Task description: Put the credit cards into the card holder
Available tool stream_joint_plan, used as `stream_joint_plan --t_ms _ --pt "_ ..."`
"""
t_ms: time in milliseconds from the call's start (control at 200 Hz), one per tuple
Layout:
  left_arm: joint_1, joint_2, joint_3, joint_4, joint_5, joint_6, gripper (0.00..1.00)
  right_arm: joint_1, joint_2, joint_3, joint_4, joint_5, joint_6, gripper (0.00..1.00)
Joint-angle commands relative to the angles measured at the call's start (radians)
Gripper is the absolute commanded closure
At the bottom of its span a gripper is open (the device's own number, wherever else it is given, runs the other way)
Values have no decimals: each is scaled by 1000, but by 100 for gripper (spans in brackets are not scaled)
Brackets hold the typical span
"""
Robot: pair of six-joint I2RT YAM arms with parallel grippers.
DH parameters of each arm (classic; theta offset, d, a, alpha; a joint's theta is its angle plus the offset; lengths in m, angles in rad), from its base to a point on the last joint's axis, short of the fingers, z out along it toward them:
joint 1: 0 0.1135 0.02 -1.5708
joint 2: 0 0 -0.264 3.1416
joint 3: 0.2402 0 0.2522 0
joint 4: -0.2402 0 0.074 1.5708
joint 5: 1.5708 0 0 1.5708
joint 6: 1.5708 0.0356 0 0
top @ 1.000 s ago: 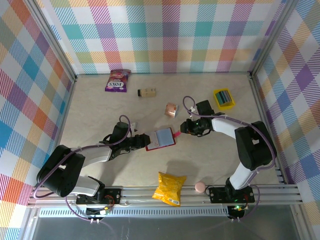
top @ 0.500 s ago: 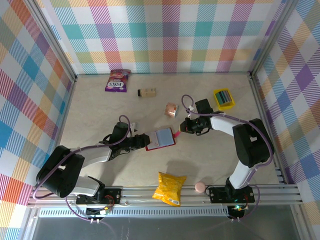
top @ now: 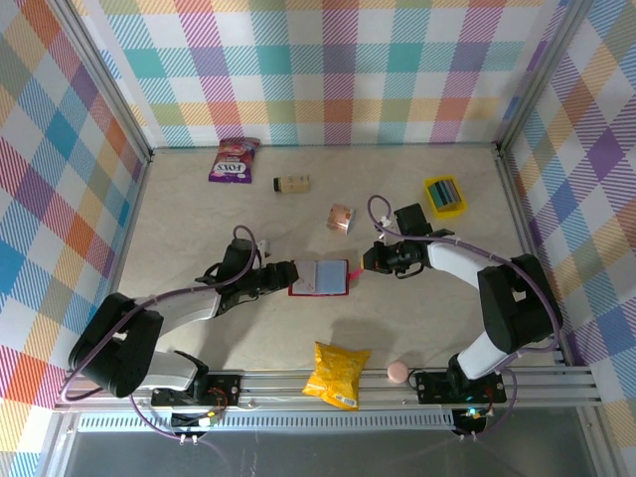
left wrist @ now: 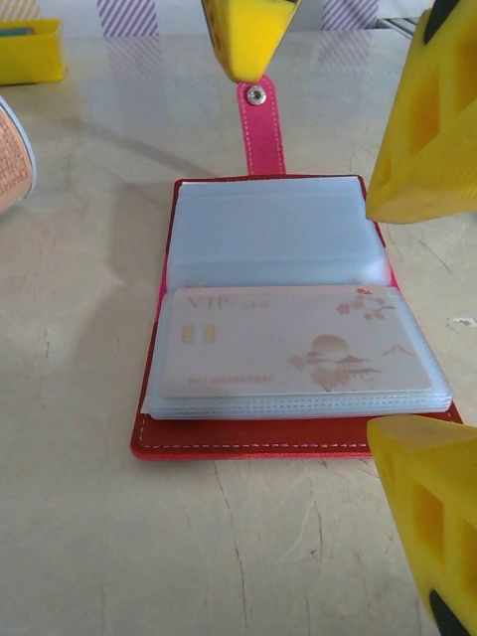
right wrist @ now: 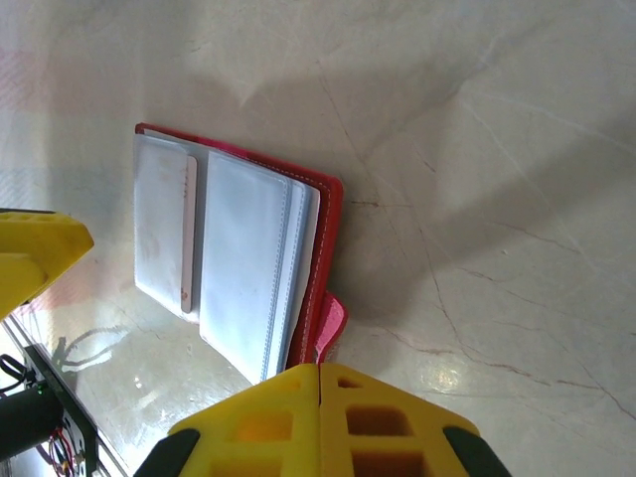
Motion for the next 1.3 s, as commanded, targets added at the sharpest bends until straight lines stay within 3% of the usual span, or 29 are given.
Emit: stream_joint_plan --t_ms 0,155,615,1295 --pt "10 15 50 -45 36 -64 44 -5 -9 -23 17 -13 -14 100" --pt "11 34 120 -155 20 -47 37 0 10 -22 43 -38 -1 100" --pt "10 154 268 -356 -33 62 32 7 13 -22 46 -34 -5 100" --pt "5 213 270 -279 15 84 34 7 20 -20 40 -40 -10 100"
